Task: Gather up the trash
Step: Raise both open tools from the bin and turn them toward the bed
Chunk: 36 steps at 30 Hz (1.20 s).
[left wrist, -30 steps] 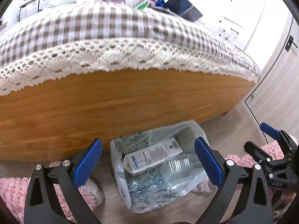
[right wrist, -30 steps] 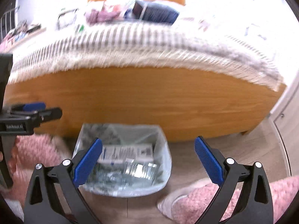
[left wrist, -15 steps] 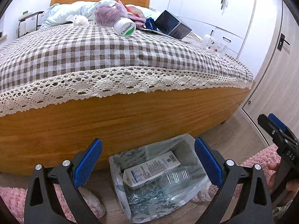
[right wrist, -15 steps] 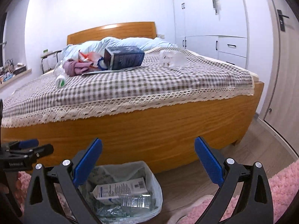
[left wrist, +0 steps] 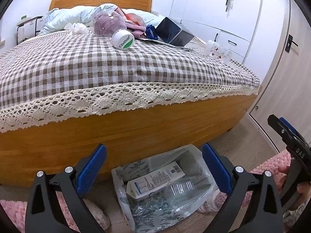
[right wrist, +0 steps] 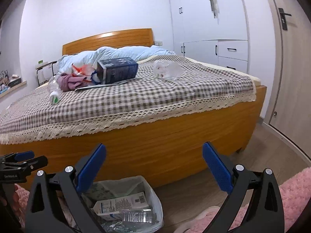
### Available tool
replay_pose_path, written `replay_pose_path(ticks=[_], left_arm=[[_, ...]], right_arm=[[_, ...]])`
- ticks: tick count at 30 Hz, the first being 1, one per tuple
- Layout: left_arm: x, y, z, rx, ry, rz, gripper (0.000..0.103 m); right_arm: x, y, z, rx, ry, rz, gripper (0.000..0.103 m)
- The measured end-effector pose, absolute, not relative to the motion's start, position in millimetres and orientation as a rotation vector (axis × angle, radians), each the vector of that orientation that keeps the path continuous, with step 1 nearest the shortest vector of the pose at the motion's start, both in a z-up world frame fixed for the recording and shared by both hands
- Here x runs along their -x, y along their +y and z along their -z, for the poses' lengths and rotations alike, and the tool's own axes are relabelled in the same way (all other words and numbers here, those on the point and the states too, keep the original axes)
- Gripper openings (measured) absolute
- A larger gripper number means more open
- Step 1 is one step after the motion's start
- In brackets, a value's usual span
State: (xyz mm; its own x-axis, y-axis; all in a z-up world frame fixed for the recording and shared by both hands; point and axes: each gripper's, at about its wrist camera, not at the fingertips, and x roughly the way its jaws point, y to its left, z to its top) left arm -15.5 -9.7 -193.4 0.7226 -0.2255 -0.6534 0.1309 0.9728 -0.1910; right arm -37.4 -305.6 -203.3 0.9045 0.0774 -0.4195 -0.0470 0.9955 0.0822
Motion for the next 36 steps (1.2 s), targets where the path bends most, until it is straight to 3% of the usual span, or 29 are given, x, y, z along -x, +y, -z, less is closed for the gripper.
replay_pose_path(ticks=[36], left_arm=[[-41.0, -56.5, 119.2, 0.029, 0.631, 0.299, 0.096]], right_arm=[[-10.1, -351.8, 143.3, 0.014, 0.25, 0.012, 0.095]])
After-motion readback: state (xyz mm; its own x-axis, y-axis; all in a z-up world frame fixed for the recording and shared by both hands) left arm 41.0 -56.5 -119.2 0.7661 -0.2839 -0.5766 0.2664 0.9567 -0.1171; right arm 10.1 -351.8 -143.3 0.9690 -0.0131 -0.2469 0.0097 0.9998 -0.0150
